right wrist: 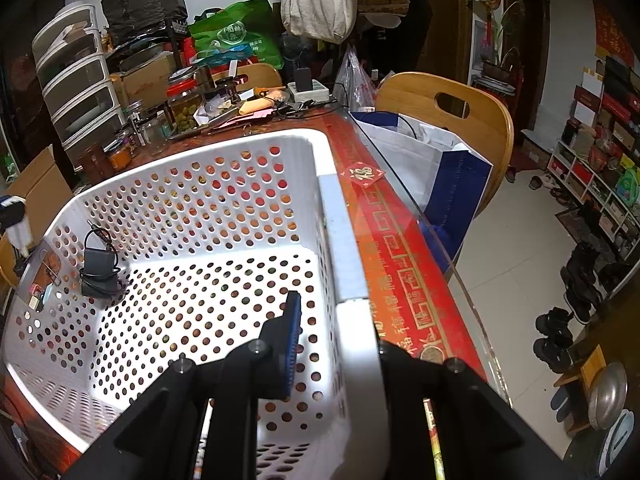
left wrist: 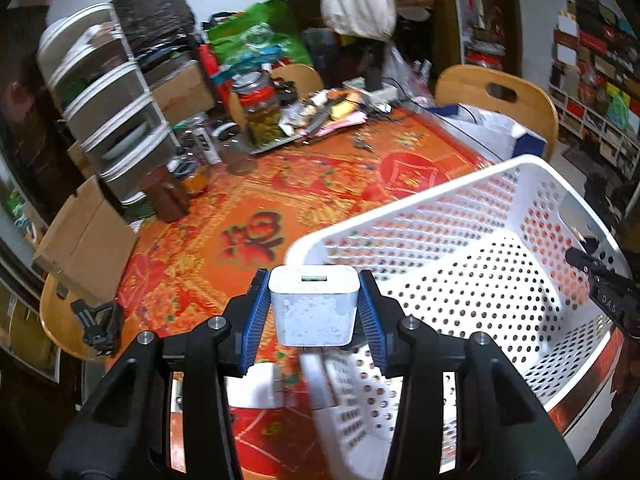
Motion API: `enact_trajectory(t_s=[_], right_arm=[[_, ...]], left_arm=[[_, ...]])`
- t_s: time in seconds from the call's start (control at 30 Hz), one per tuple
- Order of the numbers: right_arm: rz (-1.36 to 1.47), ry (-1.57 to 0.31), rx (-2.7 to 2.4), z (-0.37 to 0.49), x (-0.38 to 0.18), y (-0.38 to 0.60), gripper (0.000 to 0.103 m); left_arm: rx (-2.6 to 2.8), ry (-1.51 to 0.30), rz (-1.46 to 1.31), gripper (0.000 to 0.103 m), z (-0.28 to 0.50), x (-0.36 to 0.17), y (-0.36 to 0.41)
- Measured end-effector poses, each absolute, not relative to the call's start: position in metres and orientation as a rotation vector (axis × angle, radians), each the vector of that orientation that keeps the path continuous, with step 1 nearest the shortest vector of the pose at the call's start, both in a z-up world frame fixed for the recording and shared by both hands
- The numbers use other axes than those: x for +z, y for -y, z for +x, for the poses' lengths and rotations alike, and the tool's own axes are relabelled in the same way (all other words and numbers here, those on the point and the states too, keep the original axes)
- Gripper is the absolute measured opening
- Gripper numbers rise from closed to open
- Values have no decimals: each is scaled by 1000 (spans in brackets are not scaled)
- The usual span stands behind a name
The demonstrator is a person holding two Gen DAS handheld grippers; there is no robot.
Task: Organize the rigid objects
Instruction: 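Carry the white charger into the basket and release it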
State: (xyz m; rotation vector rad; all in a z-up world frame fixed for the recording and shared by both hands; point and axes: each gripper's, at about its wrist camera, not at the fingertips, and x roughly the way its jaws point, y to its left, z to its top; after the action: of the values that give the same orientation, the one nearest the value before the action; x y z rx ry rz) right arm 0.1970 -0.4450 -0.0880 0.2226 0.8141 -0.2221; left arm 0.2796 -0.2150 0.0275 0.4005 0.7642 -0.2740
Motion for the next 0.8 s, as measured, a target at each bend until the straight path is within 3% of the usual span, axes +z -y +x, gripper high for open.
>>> enact_trajectory(t_s=[0.8], right_arm=[[225, -817, -215, 197, -89, 445, 16]], left_arm=[[-429, -985, 493, 41, 295, -56, 304]])
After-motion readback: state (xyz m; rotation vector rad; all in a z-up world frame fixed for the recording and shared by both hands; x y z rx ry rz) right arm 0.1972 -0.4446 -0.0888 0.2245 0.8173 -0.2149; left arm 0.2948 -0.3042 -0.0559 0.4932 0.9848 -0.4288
